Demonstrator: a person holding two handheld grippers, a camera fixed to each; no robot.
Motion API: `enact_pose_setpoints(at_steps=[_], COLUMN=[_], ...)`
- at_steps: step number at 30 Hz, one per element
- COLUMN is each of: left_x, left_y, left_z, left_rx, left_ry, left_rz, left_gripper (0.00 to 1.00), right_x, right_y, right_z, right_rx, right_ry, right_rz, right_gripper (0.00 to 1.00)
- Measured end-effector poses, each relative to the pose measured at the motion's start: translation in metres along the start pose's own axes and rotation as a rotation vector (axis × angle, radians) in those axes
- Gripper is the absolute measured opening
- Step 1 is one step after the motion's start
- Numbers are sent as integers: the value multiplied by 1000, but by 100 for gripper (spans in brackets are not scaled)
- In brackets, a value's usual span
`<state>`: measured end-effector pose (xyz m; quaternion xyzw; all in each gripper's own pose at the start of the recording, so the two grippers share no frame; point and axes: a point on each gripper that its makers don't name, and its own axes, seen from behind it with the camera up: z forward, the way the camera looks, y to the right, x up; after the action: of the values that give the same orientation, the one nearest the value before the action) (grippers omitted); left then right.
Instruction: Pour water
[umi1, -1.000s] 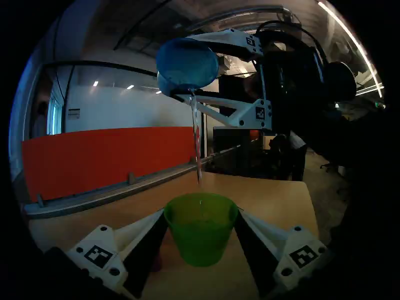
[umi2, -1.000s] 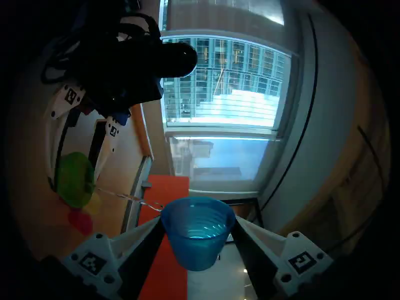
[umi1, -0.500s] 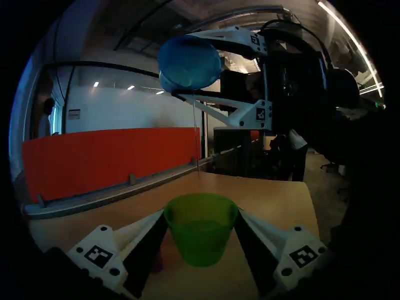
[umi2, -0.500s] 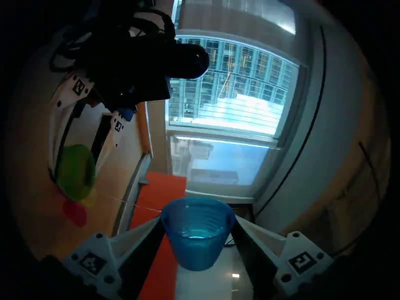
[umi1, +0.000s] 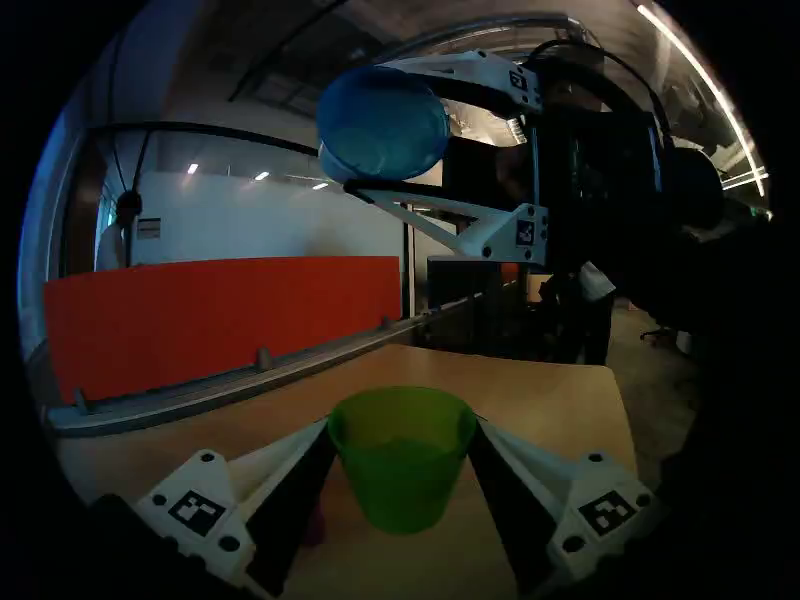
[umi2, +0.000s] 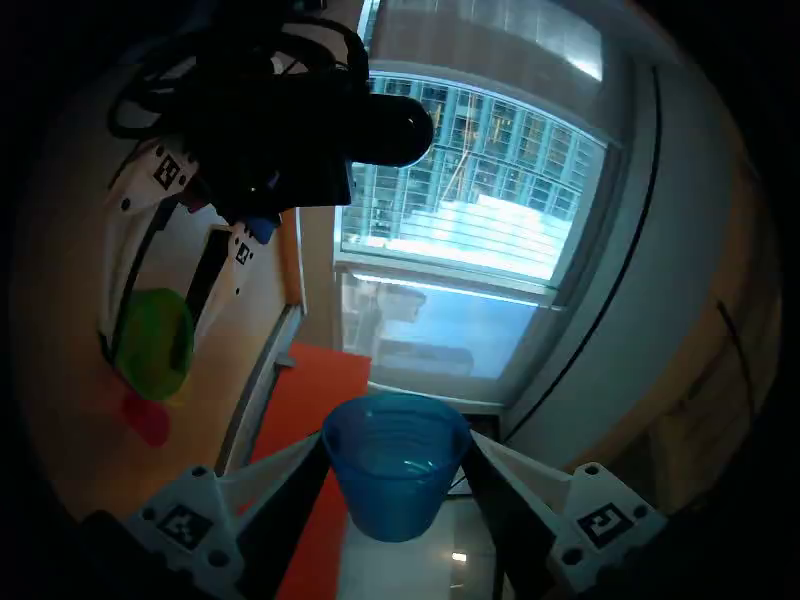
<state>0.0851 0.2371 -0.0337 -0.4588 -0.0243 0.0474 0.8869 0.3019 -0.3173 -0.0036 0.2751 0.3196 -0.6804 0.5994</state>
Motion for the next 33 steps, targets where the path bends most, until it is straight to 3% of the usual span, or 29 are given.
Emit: enact_pose_setpoints(at_steps=[6, 12, 33], left_x=[0, 1, 1], left_y=[-1, -2, -3], left_z=[-1, 0, 3], left_rx=[1, 3, 7], left_ry=[0, -1, -8], left_rz=[0, 2, 10], left_gripper=[87, 87, 87], right_x=[-1, -5, -2], right_y=[-1, -5, -28], right_z=[0, -2, -15], right_rx=[-2, 0, 35], right_ry=[-1, -5, 16], right_rz=[64, 185, 797], right_gripper=[90, 90, 90])
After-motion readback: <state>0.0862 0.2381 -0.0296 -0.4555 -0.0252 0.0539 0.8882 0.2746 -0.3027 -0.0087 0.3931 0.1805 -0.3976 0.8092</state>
